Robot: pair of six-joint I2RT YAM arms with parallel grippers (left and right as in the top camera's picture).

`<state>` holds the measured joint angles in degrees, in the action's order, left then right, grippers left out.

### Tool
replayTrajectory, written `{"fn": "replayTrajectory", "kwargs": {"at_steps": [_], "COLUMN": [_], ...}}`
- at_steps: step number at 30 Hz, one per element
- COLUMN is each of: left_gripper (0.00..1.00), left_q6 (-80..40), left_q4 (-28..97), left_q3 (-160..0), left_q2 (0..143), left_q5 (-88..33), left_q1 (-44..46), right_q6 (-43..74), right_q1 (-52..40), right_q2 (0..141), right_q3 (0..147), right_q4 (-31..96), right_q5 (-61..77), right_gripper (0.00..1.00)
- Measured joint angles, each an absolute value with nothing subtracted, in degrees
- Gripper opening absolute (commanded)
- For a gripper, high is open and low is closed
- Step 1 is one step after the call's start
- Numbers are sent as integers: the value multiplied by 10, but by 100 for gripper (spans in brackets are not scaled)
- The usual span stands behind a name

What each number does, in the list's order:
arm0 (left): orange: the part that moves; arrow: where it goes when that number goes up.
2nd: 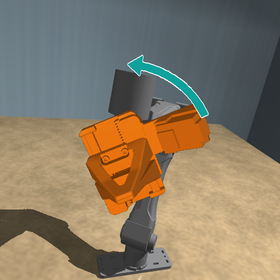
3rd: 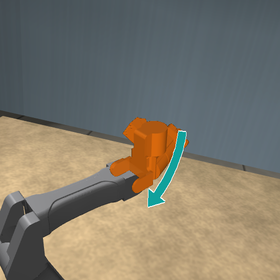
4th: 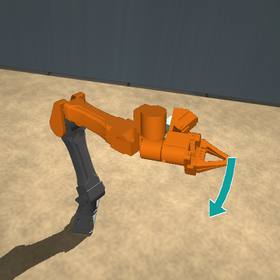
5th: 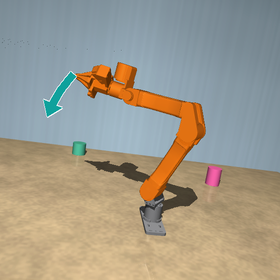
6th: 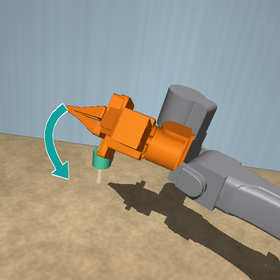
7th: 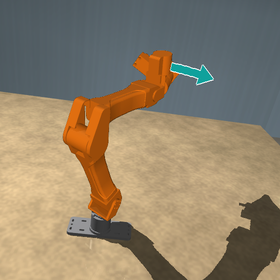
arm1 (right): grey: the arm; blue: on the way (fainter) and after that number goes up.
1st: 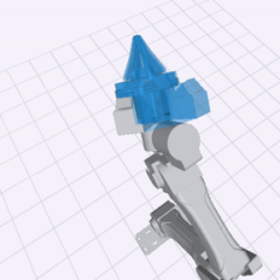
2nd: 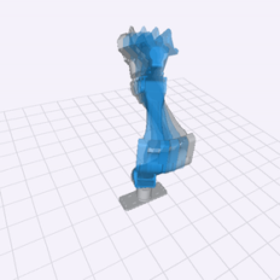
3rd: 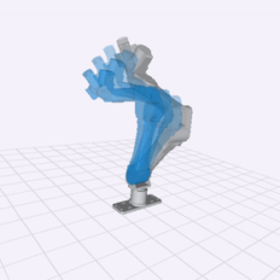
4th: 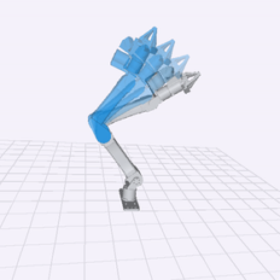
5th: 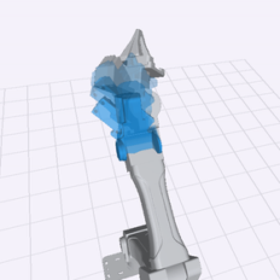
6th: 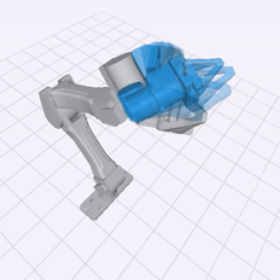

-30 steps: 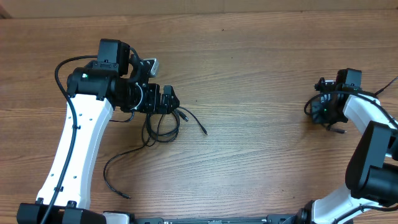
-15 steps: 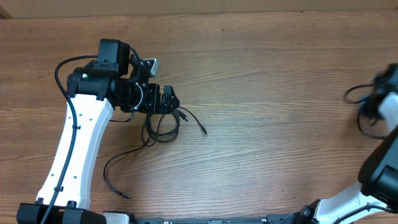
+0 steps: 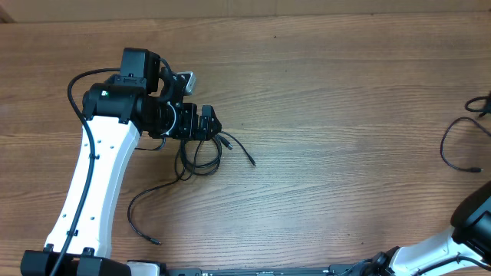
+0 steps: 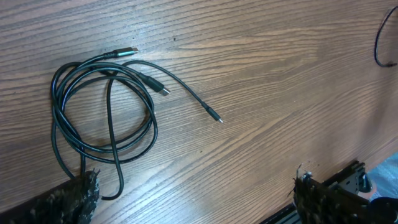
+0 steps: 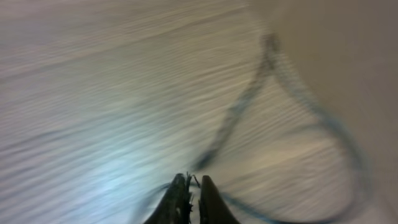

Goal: Untangle cables

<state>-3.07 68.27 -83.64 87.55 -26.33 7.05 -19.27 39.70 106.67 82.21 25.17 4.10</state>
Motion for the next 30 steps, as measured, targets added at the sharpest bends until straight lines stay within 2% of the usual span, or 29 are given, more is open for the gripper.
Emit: {"fn": "replayTrajectory", "kwargs": {"at_steps": [7,15,30], "left_gripper": [100,100,99], "left_q6": [-31,-31,-31], "left_q4": [683,683,683], "left_q3": [-836,-836,-836], "left_q2": [875,875,875], "left_q5": [-263,-263,-263], "left_q1": [70,70,70], "right_q6": [-136,-122,-113], "right_q1": [359,359,360], "right_q2": [1067,1067,1061], "right_q3": [787,680,587], "right_q4": [311,300,237], "right_q5": [98,57,33], "right_gripper": [4,4,4]}}
